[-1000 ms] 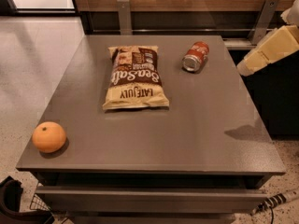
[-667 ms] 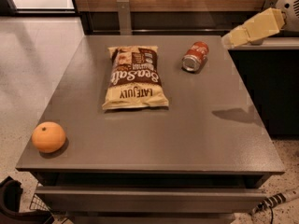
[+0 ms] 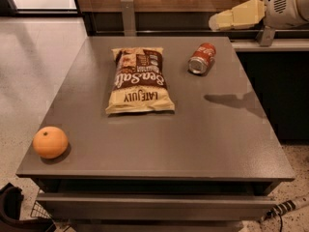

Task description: Place coke can upright

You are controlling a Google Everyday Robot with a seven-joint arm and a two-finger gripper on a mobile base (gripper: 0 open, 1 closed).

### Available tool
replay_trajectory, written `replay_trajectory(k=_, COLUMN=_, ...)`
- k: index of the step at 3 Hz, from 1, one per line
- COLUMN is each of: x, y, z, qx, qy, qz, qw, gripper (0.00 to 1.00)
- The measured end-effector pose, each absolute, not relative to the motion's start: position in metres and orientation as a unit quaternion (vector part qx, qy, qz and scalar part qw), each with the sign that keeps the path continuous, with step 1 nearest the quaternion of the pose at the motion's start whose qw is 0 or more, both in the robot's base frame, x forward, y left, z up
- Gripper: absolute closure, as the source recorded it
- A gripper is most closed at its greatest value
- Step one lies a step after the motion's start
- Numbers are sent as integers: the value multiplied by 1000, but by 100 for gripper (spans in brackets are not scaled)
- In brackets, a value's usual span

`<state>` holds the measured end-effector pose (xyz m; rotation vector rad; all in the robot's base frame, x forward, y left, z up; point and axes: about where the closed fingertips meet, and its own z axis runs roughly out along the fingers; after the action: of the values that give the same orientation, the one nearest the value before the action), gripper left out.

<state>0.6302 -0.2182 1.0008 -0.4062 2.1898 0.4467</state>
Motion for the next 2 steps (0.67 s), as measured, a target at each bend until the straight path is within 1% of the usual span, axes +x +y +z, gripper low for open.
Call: replay_trajectory(k=2, x=634, y=-216, z=1001, qx=-140, qy=877, qz=189, qw=419, gripper=0)
